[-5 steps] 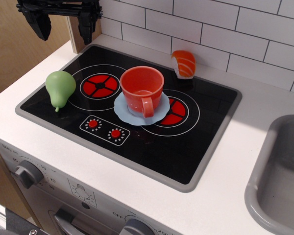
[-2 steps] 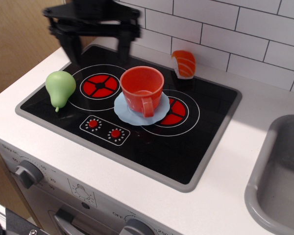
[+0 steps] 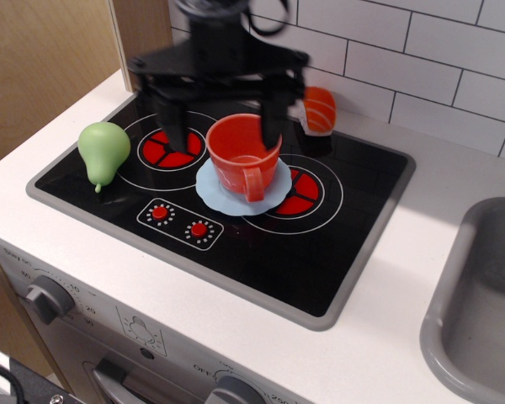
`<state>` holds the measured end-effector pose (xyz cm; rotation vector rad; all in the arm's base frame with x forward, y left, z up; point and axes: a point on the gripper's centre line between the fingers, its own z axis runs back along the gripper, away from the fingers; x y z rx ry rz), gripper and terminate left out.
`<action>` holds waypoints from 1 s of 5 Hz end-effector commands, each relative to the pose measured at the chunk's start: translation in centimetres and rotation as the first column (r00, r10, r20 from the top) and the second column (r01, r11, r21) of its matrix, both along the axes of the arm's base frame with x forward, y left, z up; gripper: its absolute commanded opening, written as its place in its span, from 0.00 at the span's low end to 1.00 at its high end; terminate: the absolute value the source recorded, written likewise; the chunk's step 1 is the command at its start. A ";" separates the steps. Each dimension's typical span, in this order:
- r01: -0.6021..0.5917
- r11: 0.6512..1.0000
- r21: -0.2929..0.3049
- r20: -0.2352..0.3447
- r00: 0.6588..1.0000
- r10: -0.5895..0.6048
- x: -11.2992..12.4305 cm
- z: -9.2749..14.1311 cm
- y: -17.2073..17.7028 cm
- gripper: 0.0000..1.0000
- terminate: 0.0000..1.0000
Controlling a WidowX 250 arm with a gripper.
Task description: Take cup off plate
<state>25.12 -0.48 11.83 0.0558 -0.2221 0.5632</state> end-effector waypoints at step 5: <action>-0.003 1.000 -0.030 0.046 0.999 0.004 2.3 -4.7 -0.7 1.00 0.00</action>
